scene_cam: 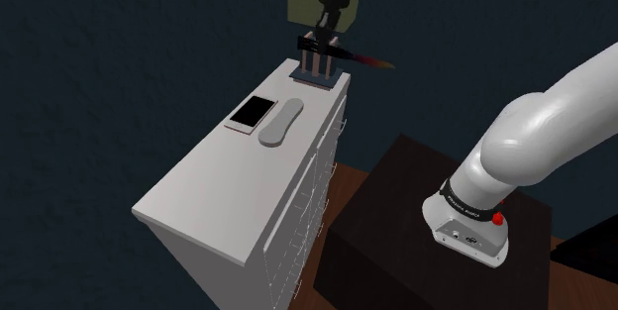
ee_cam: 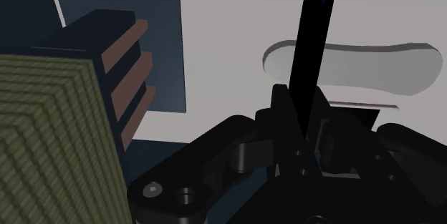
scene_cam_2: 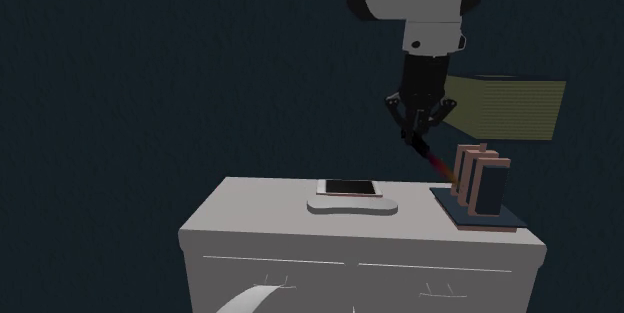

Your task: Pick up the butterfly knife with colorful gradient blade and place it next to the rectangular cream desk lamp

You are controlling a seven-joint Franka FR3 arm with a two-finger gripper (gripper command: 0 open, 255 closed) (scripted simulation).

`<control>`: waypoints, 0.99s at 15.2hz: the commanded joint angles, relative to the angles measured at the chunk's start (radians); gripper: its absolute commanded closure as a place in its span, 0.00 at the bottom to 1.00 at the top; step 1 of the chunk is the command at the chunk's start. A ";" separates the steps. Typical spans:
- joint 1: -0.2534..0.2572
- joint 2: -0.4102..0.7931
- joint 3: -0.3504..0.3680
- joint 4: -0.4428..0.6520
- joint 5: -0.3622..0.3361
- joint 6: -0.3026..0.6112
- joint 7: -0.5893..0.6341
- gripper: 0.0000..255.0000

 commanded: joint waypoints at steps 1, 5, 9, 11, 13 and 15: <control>-0.001 0.005 -0.001 -0.023 0.000 0.028 -0.004 1.00; 0.000 0.017 0.001 -0.066 0.002 0.083 -0.006 1.00; 0.001 0.033 0.003 -0.106 0.004 0.139 -0.009 1.00; 0.001 0.043 0.004 -0.124 0.005 0.167 -0.010 1.00; 0.002 0.053 0.005 -0.142 0.006 0.196 -0.011 1.00; 0.002 0.065 0.006 -0.159 0.006 0.224 -0.012 1.00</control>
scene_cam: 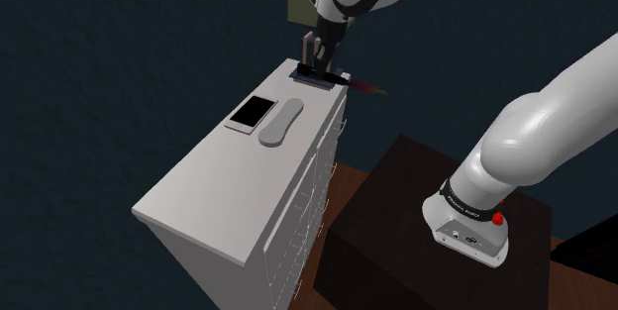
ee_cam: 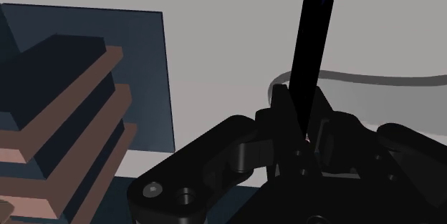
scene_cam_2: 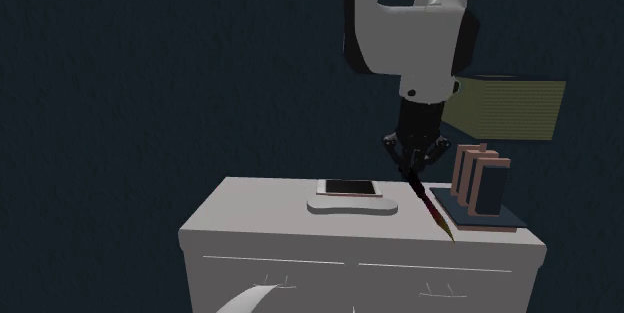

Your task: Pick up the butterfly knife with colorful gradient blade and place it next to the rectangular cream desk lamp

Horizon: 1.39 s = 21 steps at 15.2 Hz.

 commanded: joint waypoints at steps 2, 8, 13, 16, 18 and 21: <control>0.000 0.018 0.001 -0.024 0.001 0.043 -0.002 1.00; 0.001 0.062 0.004 -0.068 0.003 0.130 -0.005 1.00; 0.002 0.105 0.006 -0.099 0.003 0.204 -0.008 1.00; 0.002 0.135 0.008 -0.114 0.004 0.249 -0.009 1.00; 0.002 0.142 0.008 -0.118 0.004 0.260 -0.010 1.00; 0.002 0.142 0.008 -0.118 0.004 0.260 -0.010 1.00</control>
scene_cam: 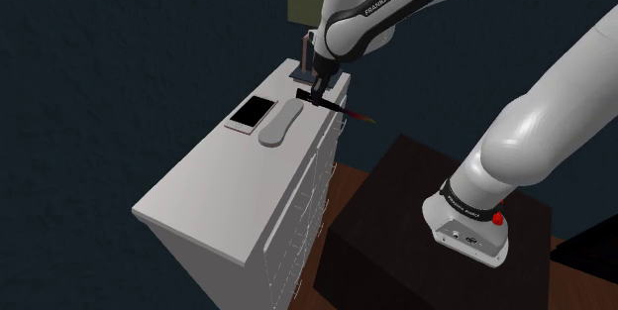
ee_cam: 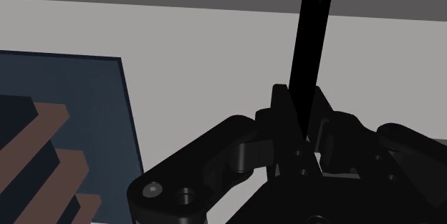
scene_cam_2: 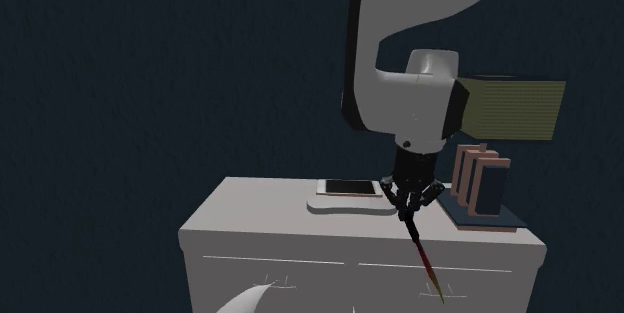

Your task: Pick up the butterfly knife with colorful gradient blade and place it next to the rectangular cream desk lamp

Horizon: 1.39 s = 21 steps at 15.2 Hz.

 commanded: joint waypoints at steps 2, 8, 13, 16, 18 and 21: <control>0.000 0.001 0.000 0.000 0.000 0.001 0.000 1.00; 0.000 0.001 0.000 0.000 0.000 0.001 0.000 0.00; -0.002 -0.082 -0.006 0.027 0.002 -0.109 -0.003 0.00; -0.002 -0.102 -0.008 0.036 0.001 -0.138 -0.003 0.00; -0.002 -0.102 -0.008 0.036 0.001 -0.138 -0.003 0.00; -0.002 -0.102 -0.008 0.036 0.001 -0.138 -0.003 0.00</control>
